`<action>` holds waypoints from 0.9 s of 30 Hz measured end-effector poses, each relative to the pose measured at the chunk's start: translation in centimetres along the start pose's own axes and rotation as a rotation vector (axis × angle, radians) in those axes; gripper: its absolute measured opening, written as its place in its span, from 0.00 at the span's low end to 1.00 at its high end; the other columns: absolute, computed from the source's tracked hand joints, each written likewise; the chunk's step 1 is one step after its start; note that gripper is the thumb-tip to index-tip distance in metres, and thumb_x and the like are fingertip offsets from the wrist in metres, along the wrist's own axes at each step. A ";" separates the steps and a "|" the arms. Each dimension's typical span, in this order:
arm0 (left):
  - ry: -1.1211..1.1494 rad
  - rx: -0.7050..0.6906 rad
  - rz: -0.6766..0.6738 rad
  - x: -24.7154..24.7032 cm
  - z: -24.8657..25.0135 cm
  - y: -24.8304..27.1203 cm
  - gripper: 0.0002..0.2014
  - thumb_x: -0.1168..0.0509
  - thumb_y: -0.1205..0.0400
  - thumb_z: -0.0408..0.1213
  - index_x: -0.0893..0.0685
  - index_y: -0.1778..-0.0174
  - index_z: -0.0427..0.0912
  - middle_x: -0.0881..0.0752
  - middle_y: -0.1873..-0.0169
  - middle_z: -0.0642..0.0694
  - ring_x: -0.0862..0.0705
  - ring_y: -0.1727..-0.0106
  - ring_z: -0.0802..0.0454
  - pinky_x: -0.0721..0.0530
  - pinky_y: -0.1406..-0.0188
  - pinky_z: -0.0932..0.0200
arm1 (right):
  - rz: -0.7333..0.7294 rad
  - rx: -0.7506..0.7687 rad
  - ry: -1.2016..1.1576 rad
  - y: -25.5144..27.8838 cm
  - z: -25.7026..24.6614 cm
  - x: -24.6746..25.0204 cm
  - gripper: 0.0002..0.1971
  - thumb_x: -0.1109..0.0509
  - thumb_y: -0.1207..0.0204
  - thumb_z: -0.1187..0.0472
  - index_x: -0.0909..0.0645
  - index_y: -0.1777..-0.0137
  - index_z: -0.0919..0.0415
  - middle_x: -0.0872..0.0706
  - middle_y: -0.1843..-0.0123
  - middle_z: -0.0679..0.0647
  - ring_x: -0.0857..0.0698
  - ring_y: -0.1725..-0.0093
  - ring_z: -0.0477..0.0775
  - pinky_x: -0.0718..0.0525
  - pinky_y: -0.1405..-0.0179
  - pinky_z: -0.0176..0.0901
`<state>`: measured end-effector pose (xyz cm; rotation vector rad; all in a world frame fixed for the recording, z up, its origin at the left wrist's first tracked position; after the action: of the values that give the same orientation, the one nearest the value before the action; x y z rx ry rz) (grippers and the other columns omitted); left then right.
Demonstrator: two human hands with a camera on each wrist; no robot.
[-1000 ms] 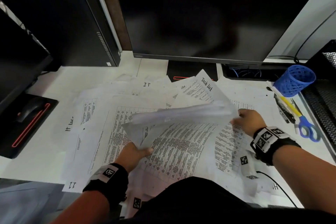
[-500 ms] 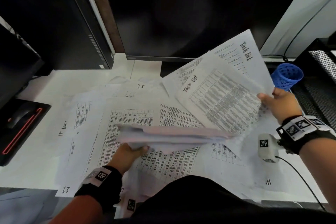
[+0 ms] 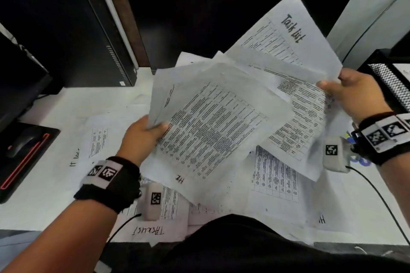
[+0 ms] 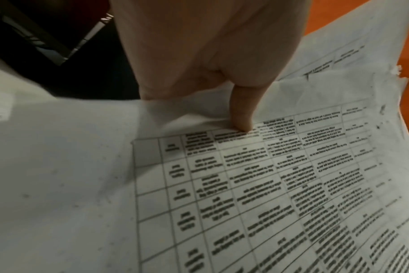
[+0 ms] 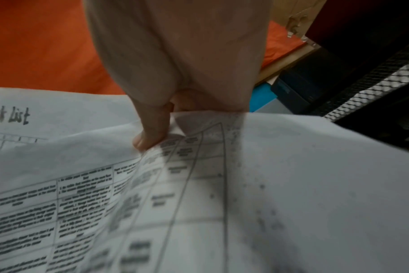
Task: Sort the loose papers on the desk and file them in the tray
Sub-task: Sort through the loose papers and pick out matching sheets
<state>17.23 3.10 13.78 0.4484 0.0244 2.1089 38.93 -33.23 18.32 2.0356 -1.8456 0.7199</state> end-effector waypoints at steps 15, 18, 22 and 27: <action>-0.178 -0.293 0.054 -1.2 6.9 -0.6 0.23 0.32 0.20 0.35 0.25 0.28 0.50 0.26 0.26 0.53 0.27 0.27 0.55 0.32 0.24 0.52 | -0.113 0.192 0.025 1.4 -5.2 -1.6 0.08 0.34 0.20 0.63 0.17 0.58 0.52 0.18 0.77 0.27 0.22 0.77 0.27 0.27 0.73 0.19; -0.220 -0.272 0.040 -1.0 7.0 -1.0 0.15 0.33 0.19 0.37 0.18 0.36 0.48 0.21 0.31 0.48 0.24 0.30 0.49 0.27 0.28 0.48 | -0.219 0.173 -0.020 1.9 -4.7 -2.5 0.10 0.34 0.20 0.66 0.15 0.60 0.54 0.18 0.79 0.29 0.22 0.79 0.27 0.27 0.77 0.18; -0.143 -0.154 -0.017 -0.7 5.4 -0.9 0.03 0.32 0.20 0.39 0.14 0.51 0.50 0.14 0.61 0.59 0.16 0.56 0.62 0.21 0.59 0.66 | -0.290 0.113 -0.084 1.8 -3.3 -3.4 0.07 0.28 0.33 0.69 0.13 0.59 0.56 0.11 0.67 0.45 0.16 0.66 0.42 0.16 0.61 0.37; -0.038 -0.033 0.043 0.3 2.6 -0.9 0.03 0.30 0.21 0.41 0.14 0.53 0.51 0.13 0.61 0.57 0.16 0.56 0.60 0.19 0.53 0.59 | -0.272 0.020 -0.033 2.2 -0.9 -4.1 0.06 0.24 0.28 0.63 0.15 0.63 0.51 0.15 0.70 0.49 0.20 0.64 0.48 0.23 0.61 0.38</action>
<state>18.69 3.45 16.13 0.4725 -0.0427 2.1390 36.45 -29.62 16.56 2.2642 -1.5389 0.6338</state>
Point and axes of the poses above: each hand's wrist, its own y-axis away from the middle knuckle, its own x-axis out of the back of the hand, z = x × y, the point moved 1 cm from there along -y, towards the middle knuckle
